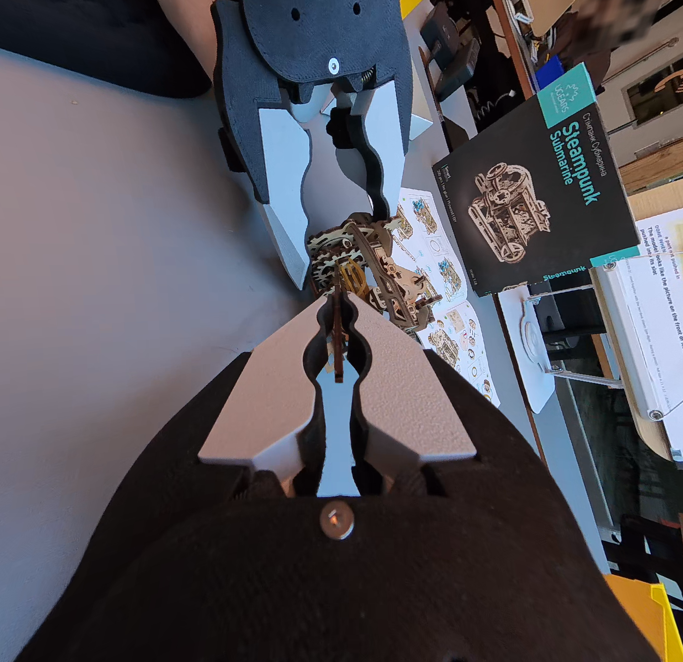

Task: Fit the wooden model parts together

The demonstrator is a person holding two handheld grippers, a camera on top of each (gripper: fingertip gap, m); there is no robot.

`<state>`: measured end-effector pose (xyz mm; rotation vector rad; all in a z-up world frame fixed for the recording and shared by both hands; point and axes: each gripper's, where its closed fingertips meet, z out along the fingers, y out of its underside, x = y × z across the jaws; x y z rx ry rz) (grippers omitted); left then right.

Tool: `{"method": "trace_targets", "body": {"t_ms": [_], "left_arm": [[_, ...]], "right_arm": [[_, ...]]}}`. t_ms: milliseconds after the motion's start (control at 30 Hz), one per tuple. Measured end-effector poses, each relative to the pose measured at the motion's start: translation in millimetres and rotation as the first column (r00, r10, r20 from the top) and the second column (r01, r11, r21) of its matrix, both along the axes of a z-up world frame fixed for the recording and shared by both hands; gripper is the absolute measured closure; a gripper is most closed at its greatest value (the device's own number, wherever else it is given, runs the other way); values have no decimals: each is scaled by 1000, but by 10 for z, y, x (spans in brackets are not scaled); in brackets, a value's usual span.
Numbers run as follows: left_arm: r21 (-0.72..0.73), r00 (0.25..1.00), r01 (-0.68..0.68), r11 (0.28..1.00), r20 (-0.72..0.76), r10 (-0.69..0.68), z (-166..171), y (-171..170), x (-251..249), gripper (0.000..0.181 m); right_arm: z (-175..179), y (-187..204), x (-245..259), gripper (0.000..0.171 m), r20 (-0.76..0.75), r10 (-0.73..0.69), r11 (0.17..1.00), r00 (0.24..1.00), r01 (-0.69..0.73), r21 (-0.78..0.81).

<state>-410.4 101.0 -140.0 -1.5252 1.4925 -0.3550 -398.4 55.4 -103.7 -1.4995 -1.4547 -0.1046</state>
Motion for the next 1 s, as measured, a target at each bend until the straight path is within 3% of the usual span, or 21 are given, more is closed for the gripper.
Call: {"method": "trace_targets", "body": {"t_ms": [33, 1000], "left_arm": [[-1, 1000, 0, 1000, 0, 0, 0, 0, -1, 110], [6, 1000, 1, 1000, -5, -1, -3, -6, -16, 110]], "right_arm": [[1, 1, 0, 170, -3, -1, 1000, 1000, 1, -1], [10, -16, -14, 170, -70, 0, 1000, 998, 0, -9]]}}
